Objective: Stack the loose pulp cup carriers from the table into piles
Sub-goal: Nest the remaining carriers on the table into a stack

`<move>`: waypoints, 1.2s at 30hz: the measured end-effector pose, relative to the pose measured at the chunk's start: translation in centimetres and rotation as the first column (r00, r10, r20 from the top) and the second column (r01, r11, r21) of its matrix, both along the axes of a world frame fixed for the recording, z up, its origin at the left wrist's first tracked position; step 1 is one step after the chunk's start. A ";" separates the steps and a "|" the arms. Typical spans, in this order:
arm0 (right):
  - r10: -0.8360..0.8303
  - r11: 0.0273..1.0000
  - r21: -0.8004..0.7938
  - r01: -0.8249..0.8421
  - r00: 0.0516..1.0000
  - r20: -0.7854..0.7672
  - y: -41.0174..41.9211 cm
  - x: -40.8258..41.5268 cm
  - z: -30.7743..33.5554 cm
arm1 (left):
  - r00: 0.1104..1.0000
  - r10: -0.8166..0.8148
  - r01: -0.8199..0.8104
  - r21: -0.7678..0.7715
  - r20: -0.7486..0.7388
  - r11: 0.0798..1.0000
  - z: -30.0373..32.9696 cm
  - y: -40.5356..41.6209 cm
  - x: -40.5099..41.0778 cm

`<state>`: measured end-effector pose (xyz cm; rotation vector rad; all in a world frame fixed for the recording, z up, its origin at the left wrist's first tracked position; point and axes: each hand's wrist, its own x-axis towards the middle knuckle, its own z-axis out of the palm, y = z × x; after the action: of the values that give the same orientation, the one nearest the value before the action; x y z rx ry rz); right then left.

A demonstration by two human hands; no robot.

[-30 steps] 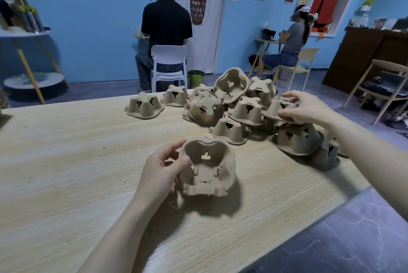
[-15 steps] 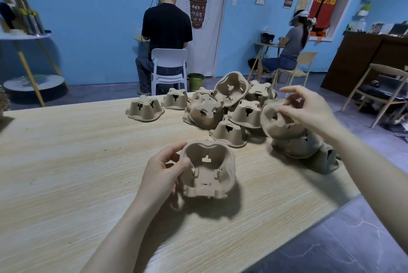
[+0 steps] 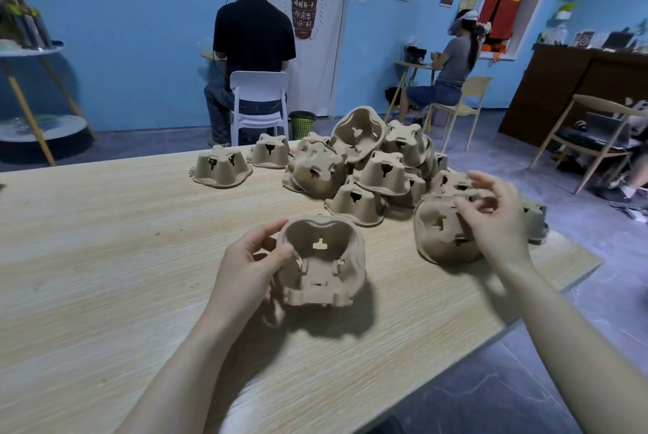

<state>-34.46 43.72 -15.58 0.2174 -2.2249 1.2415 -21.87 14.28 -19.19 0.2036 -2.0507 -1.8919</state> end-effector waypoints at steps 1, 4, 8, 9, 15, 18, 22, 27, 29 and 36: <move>-0.002 1.000 0.002 0.002 0.999 0.040 0.4 -0.1 0.0 | 1.000 0.000 0.000 -0.003 -0.002 1.000 0.0 0.0 0.0; -0.012 0.997 0.077 0.007 0.998 0.059 1.0 0.1 0.0 | 1.000 0.000 0.000 -0.010 0.001 1.000 0.1 0.0 0.0; -0.124 0.980 0.170 0.099 0.982 0.141 2.1 0.1 -0.3 | 1.000 0.002 -0.002 -0.011 0.006 1.000 0.0 0.1 0.0; -0.112 0.981 0.179 0.076 0.973 0.201 2.5 0.0 -0.6 | 1.000 0.002 -0.002 -0.014 0.007 1.000 -0.1 0.0 -0.1; 0.021 0.995 0.082 -0.049 0.948 0.317 3.4 -0.2 -1.3 | 1.000 -0.011 0.011 0.006 0.000 1.000 -0.2 0.1 0.0; -0.005 0.994 0.101 -0.028 0.951 0.308 3.5 -0.5 -1.5 | 1.000 -0.020 0.020 0.016 -0.007 1.000 -0.2 0.1 0.0; 0.034 0.999 0.024 -0.046 0.930 0.365 3.3 -0.6 -1.6 | 1.000 -0.020 0.020 0.022 -0.002 1.000 -0.1 0.1 0.2; 0.130 0.986 -0.150 -0.071 0.891 0.435 3.3 -0.2 -1.1 | 1.000 -0.024 0.024 0.032 -0.004 0.999 -0.2 0.1 0.1; 0.150 0.982 -0.164 -0.088 0.897 0.416 3.2 0.0 -0.8 | 1.000 -0.025 0.025 0.029 -0.004 0.999 -0.2 0.0 0.1; 0.284 0.947 -0.246 -0.206 0.896 0.342 1.4 1.3 -0.1 | 1.000 -0.019 0.019 0.011 -0.013 1.000 -0.5 -0.1 -0.1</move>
<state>-33.12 45.16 -15.71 0.1997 -2.4179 1.7664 -21.97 14.23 -19.73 0.1753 -2.0413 -1.9113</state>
